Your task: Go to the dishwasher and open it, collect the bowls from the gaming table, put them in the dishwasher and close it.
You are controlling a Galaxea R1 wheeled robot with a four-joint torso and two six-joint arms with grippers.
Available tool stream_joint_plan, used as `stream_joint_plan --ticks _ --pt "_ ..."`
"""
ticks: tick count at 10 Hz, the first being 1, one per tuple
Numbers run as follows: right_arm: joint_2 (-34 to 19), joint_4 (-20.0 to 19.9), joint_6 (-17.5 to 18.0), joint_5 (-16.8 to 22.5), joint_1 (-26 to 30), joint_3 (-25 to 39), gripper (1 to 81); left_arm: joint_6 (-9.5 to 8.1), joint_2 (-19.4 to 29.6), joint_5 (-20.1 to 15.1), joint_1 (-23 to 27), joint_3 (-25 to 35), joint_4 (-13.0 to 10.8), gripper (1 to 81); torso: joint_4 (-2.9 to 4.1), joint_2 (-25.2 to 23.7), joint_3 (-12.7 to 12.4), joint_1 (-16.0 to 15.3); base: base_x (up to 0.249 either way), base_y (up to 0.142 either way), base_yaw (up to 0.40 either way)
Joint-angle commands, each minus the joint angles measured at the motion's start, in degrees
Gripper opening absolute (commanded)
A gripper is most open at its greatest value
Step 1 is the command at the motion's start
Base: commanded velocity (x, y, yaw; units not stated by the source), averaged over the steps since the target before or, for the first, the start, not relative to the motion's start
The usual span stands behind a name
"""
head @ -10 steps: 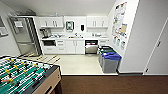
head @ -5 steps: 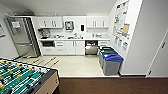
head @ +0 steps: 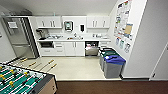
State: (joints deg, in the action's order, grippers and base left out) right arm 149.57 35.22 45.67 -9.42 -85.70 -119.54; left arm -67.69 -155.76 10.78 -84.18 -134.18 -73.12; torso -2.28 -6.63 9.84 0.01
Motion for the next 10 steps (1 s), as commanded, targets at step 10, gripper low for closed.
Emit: stream_joint_plan --ticks 10 --pt "0.94 1.87 -0.14 0.46 2.68 -1.3 1.0 -0.07 -0.52 -0.85 3.0 -1.88 0.09 1.0 0.0 0.0 0.0 -0.01 0.216 0.0 0.0"
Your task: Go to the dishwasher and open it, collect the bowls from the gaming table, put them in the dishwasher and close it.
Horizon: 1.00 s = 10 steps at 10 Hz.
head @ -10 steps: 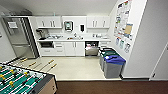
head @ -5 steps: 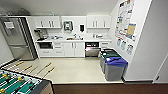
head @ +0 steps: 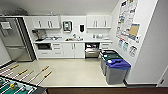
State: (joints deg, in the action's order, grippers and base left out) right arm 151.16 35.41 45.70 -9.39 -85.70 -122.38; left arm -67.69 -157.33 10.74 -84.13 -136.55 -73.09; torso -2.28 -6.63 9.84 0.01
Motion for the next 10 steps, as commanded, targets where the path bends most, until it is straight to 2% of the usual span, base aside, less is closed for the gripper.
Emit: stream_joint_plan --ticks 1,10 --pt "-0.66 1.68 -0.18 0.42 2.68 1.54 1.0 -0.07 1.05 -0.9 2.87 0.49 -0.12 1.0 0.0 0.0 0.0 -0.01 0.216 0.0 0.0" --pt "-0.57 1.68 -0.18 0.42 2.85 1.37 1.0 -0.07 1.31 -0.81 2.95 0.4 0.14 1.0 0.02 0.0 0.0 -0.01 0.216 0.0 0.0"
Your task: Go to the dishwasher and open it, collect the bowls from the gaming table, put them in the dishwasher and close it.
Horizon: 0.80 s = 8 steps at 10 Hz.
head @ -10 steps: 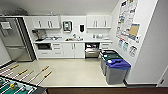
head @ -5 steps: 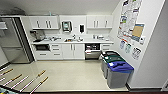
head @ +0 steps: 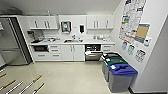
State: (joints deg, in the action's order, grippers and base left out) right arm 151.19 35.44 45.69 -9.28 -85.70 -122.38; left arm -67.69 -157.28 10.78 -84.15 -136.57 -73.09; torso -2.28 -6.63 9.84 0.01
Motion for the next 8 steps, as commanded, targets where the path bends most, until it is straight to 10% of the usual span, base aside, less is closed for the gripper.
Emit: stream_joint_plan --ticks 1,8 --pt "-0.6 1.65 -0.16 0.31 2.85 1.45 1.0 -0.07 1.26 -0.84 2.98 0.43 0.06 1.0 0.0 0.0 0.0 -0.01 0.216 0.0 0.0" --pt "-0.86 1.65 -0.16 0.31 2.85 1.72 1.0 -0.07 1.26 -0.84 2.98 0.43 0.06 1.0 0.0 0.0 0.0 -0.01 0.216 0.0 0.0"
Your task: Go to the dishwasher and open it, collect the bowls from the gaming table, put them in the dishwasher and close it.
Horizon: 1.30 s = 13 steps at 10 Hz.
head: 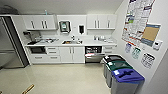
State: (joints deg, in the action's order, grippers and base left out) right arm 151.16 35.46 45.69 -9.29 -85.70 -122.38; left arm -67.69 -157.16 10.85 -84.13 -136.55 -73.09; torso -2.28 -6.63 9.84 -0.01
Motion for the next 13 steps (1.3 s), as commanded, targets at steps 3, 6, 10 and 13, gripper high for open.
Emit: stream_joint_plan --ticks 3,6,10,13 --pt "-0.84 1.63 -0.16 0.32 2.77 1.54 1.0 -0.07 1.14 -0.92 2.96 0.4 0.06 1.0 0.0 0.0 0.0 0.01 0.216 0.0 0.0" --pt "-0.84 1.63 -0.16 0.24 2.68 1.45 1.0 -0.07 1.23 -0.92 2.96 0.4 0.15 1.0 0.0 0.0 0.0 0.0 0.216 0.0 0.0" --pt "-0.84 1.63 -0.16 0.24 2.77 1.54 1.0 -0.07 1.23 -0.92 2.96 0.4 0.15 1.0 0.0 0.04 0.0 -0.07 0.185 0.0 0.0" --pt "-0.92 1.63 -0.16 0.24 2.77 1.72 1.0 -0.07 1.32 -0.91 2.95 0.4 0.15 1.0 0.0 0.0 0.0 0.01 0.141 0.0 0.0"
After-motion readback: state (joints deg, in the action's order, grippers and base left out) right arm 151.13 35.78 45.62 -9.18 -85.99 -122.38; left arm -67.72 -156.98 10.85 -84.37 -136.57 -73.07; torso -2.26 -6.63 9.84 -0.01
